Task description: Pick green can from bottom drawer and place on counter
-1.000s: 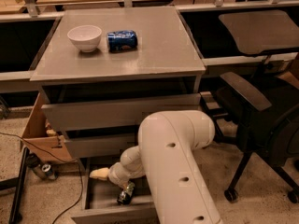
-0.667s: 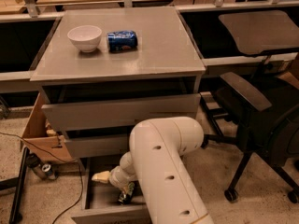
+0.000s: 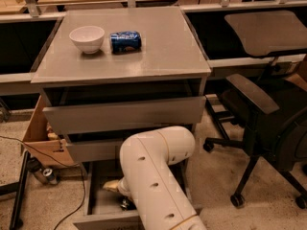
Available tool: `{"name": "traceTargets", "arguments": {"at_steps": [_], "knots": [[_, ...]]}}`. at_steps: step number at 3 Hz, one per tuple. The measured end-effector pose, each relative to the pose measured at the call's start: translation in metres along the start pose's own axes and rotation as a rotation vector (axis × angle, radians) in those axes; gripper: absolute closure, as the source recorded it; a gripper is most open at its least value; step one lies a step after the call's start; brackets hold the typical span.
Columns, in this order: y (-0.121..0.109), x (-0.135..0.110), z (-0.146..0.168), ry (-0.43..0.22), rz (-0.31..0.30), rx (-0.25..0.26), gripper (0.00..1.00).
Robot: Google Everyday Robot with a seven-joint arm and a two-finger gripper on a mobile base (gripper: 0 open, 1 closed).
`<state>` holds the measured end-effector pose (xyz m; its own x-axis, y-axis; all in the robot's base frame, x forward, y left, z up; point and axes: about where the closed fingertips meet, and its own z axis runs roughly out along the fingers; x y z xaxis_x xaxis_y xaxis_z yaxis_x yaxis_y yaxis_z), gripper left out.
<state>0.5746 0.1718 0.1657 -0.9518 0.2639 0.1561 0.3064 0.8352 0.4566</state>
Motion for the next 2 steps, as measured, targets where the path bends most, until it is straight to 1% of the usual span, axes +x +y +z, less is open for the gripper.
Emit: {"name": "traceTargets", "arguments": {"at_steps": [1,2], "knots": [[-0.022,0.001,-0.003,-0.01,0.042,0.037,0.0],[-0.038,0.002,0.003,-0.007,0.076,0.081,0.0]]}}
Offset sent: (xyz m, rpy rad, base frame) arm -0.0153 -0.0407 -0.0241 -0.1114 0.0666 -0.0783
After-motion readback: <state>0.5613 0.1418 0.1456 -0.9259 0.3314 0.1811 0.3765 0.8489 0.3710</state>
